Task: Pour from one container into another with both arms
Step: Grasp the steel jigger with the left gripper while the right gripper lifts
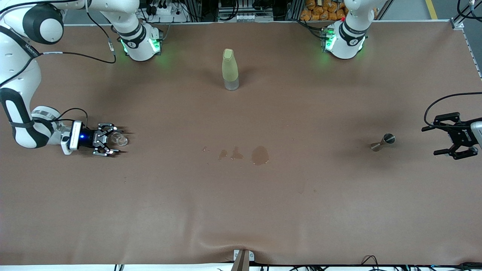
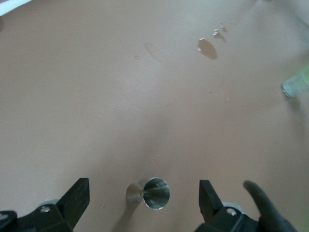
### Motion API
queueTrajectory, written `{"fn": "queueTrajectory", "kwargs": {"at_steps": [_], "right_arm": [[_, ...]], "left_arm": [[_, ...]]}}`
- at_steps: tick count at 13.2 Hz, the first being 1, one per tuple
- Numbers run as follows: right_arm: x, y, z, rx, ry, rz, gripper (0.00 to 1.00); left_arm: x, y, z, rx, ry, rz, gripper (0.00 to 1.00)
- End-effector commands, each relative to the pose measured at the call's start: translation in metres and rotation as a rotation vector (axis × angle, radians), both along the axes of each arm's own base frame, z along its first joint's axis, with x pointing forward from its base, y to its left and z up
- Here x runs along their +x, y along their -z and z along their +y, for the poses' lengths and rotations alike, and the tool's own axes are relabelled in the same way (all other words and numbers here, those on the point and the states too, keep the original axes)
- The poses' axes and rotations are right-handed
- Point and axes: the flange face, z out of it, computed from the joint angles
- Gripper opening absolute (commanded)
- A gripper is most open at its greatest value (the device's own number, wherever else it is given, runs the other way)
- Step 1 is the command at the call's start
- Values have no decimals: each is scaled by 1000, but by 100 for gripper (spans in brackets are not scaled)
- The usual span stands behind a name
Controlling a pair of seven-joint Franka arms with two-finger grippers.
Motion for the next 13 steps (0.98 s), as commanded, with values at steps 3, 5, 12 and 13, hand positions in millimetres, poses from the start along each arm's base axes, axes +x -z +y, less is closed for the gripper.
{"fn": "queueTrajectory", "kwargs": {"at_steps": [3, 5, 12, 13], "right_arm": [[3, 0, -2, 17, 3, -66, 90], [3, 1, -2, 15, -2, -91, 90], [-4, 8, -3, 47, -6, -127, 88], [-5, 6, -3, 62, -6, -128, 87]], "left_arm": [[-11, 78, 29, -240, 135, -117, 100], [-16, 103, 36, -274, 169, -152, 100], [-40, 208, 56, -431, 255, -339, 100], [-43, 218, 57, -439, 266, -354, 100]]}}
